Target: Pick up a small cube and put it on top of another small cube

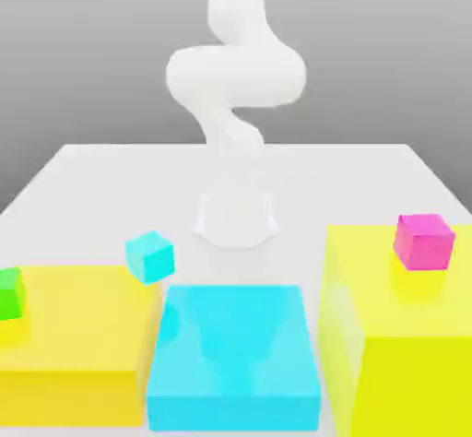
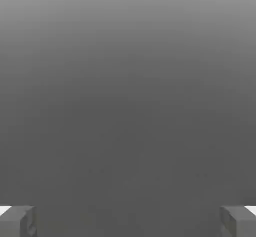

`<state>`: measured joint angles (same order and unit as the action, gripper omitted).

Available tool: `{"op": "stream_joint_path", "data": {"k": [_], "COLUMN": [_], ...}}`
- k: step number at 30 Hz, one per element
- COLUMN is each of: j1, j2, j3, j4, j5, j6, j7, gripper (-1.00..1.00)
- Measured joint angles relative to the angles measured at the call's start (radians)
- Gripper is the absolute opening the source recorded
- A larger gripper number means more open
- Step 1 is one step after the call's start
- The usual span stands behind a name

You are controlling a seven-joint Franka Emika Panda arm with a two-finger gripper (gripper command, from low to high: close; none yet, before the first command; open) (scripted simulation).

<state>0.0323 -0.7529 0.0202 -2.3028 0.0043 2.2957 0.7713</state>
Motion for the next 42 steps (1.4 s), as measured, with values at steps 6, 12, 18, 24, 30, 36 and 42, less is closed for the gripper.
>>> {"op": "stream_joint_path", "data": {"k": [6, 12, 18, 24, 30, 36, 42], "j1": [0.116, 0.226, 0.325, 0.408, 0.514, 0.445, 0.584], "j2": [0.149, 0.296, 0.443, 0.594, 0.754, 0.777, 0.962], "j3": [0.067, 0.161, 0.274, 0.401, 0.48, 0.471, 0.244], "j4": [-0.048, -0.101, -0.154, -0.206, -0.316, -0.508, -0.494], "j5": [0.01, -0.003, -0.055, -0.161, -0.262, -0.083, -0.369], "j6": [0.037, 0.082, 0.128, 0.169, 0.276, 0.519, 0.695], "j7": [-0.106, -0.198, -0.261, -0.285, -0.338, -0.566, -0.369], "gripper": [0.0, 0.0, 0.0, 0.0, 0.0, 0.0, 0.0]}}
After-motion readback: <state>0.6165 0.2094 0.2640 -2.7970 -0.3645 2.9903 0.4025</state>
